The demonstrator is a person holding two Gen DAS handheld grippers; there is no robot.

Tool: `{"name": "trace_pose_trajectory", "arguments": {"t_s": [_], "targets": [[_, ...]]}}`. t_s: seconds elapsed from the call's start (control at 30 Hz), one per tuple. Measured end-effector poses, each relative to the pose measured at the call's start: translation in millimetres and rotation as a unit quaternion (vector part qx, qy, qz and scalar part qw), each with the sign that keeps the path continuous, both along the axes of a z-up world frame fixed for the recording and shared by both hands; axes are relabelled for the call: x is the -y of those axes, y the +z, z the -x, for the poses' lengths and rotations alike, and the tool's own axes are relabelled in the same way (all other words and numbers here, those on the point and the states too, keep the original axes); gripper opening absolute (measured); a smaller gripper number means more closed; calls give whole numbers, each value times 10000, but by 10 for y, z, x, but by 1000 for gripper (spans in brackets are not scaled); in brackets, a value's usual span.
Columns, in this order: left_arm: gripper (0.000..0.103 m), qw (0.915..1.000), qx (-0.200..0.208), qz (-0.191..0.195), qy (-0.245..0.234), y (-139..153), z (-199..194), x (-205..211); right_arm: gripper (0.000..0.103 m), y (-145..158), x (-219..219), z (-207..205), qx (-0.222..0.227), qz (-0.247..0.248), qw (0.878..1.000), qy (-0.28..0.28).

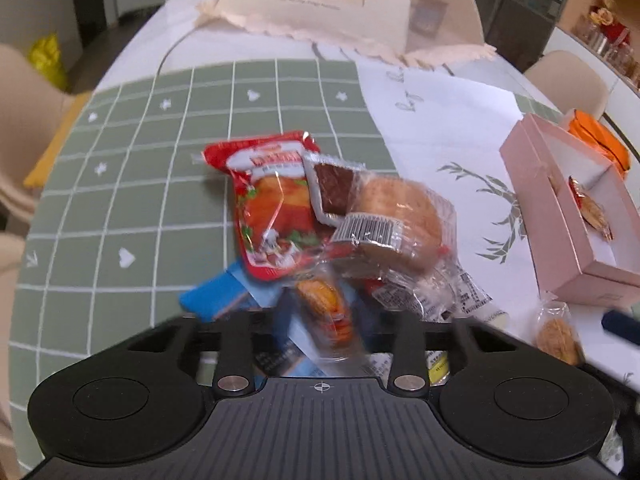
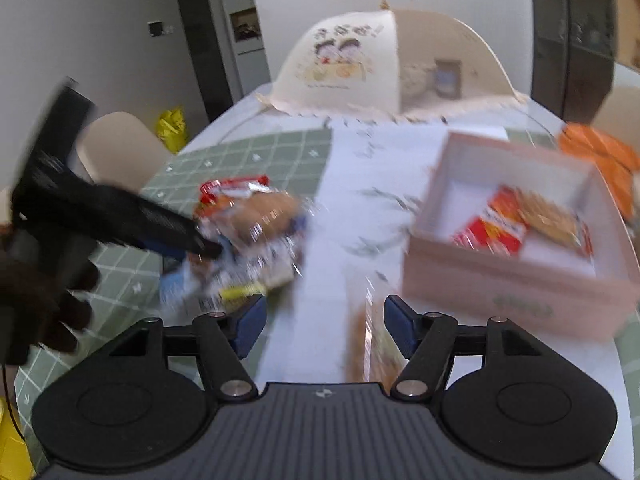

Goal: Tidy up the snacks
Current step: 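Grasp a small orange candy packet with the left tool while the right tool grasps white snack packets, then carry both packets over the pink box and open both tools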

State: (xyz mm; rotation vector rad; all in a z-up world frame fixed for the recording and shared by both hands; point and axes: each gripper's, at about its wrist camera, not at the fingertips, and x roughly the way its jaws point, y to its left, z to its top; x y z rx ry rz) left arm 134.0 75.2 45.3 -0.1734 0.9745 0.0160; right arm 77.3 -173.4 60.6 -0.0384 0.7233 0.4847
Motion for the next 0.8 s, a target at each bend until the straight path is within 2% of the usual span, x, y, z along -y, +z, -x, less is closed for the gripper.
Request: {"name": "trace_pose_trajectory", "arguments": {"t_s": [0.07, 0.13, 0.2, 0.3, 0.43, 0.47, 0.57, 0.67, 0.8], "targets": [[24, 9994, 131, 277, -187, 47, 153, -44, 65, 61, -93, -76, 21, 56, 10000, 35], [24, 9983, 170, 376, -408, 64, 335, -46, 70, 130, -140, -164, -34, -30, 10000, 45], [24, 9973, 104, 408, -608, 52, 519, -20, 81, 164, -201, -273, -167, -158, 9997, 25], [24, 9938, -60, 724, -847, 16, 782, 24, 84, 53, -404, -486, -534, -155, 9980, 287], [24, 9897, -251, 856, -1118, -8, 1014, 121, 84, -209, -802, -713, -690, 345, 9958, 489], [24, 9889, -279, 867, -1178, -20, 1053, 154, 83, -279, -879, -774, -799, 426, 9946, 514], [24, 9875, -306, 771, -1339, -39, 1113, 256, 51, -407, -1018, -828, -1058, 647, 9904, 615], [24, 9869, -359, 727, -1398, -77, 1109, 350, 48, -282, -920, -635, -954, 564, 9911, 743], [25, 9856, -410, 613, -1519, -89, 1107, 492, 47, 14, -506, -297, -641, 375, 9947, 710]]}}
